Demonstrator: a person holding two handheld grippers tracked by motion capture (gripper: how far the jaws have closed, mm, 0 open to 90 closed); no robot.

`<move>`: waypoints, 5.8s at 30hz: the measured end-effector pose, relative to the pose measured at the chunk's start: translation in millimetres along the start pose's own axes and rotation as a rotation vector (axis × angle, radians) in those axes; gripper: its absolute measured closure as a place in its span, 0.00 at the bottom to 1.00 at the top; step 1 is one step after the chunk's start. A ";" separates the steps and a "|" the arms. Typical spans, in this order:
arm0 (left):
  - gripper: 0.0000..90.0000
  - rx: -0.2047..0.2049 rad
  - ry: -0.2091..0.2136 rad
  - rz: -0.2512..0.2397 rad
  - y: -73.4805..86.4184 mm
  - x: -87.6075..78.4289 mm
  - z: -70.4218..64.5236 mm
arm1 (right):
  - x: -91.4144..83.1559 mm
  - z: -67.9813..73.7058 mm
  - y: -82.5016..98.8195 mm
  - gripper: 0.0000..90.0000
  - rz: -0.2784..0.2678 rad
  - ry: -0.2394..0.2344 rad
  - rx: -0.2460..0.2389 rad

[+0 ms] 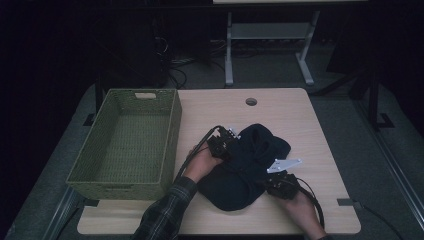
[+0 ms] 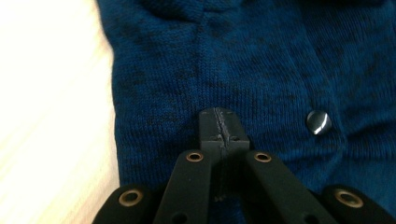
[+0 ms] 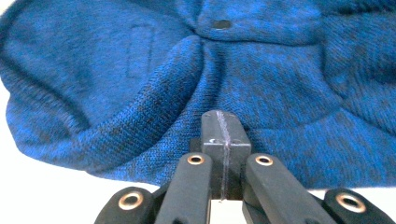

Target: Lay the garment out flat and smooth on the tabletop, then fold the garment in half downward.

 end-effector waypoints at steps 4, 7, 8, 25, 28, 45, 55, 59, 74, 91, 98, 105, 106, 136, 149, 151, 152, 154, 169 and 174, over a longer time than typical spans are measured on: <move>1.00 0.000 0.013 0.010 7.9 -3.9 -1.3 | -4.4 -7.0 0.5 1.00 0.019 0.064 -0.014; 1.00 -0.003 0.022 0.010 14.5 -6.7 -4.5 | -6.4 -14.6 0.3 1.00 0.027 0.088 -0.004; 1.00 -0.001 0.021 0.008 16.7 -7.4 -6.2 | -6.6 -16.9 -0.2 1.00 0.029 0.097 -0.008; 1.00 0.009 0.012 -0.063 53.5 -18.8 -39.3 | -8.3 -33.5 -4.6 1.00 0.059 0.114 0.008; 1.00 0.009 0.020 -0.074 59.4 -20.3 -46.8 | -9.1 -31.0 -3.7 1.00 0.066 0.119 -0.006; 1.00 -0.035 0.073 -0.143 72.4 -31.7 -62.4 | -18.5 -17.5 6.3 1.00 0.062 0.069 -0.037; 1.00 -0.112 -0.031 -0.244 53.5 -58.4 -29.7 | -31.4 -38.6 -24.8 1.00 -0.071 0.106 -0.017; 1.00 -0.147 -0.082 -0.252 47.0 -57.0 -10.6 | -29.0 -52.6 -44.1 1.00 -0.107 0.105 0.010; 1.00 -0.154 -0.088 -0.161 51.2 -18.4 8.0 | 10.7 -69.4 -46.8 1.00 -0.044 0.072 0.027; 1.00 -0.106 -0.128 -0.104 52.6 -20.5 -0.1 | 16.4 -75.0 -39.2 1.00 0.038 0.179 0.011; 1.00 -0.116 -0.104 -0.115 54.5 -21.1 1.4 | 14.2 -71.9 -36.8 1.00 0.040 0.155 0.010; 0.90 -0.160 -0.036 -0.141 56.5 -24.5 8.5 | 8.4 -72.6 -37.8 0.89 0.006 0.098 0.011; 0.87 -0.164 -0.037 -0.150 56.3 -25.1 8.9 | 6.9 -73.2 -38.0 0.85 -0.003 0.103 0.003; 0.37 -0.134 -0.071 -0.239 31.4 -49.4 17.9 | -15.2 -85.2 -54.3 0.47 -0.117 0.107 0.023; 0.37 -0.188 -0.090 -0.309 9.9 -55.3 43.2 | -18.7 -99.7 -78.1 0.48 -0.126 0.091 0.023; 0.37 -0.193 -0.089 -0.322 4.8 -56.7 48.7 | -17.6 -103.3 -83.0 0.48 -0.126 0.098 0.026; 0.37 -0.194 -0.092 -0.322 3.2 -56.3 50.7 | -17.1 -105.3 -85.8 0.48 -0.137 0.100 0.023; 0.37 -0.184 -0.112 -0.311 -0.2 -55.2 56.2 | -16.0 -107.9 -89.9 0.48 -0.150 0.098 0.028; 0.38 -0.210 -0.127 -0.264 -6.4 -24.7 81.4 | 18.8 -132.2 -111.9 0.48 -0.141 0.097 0.076; 0.38 -0.231 -0.120 -0.256 -3.3 -13.2 84.2 | 32.4 -139.8 -105.4 0.48 -0.107 0.100 0.081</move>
Point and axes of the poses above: each handheld gripper's, and its own axes: x roughly forward along the jaws, y roughly out of its underside, z roughly to its left, the point moved 4 cm from there along x, roughly forward along the jaws
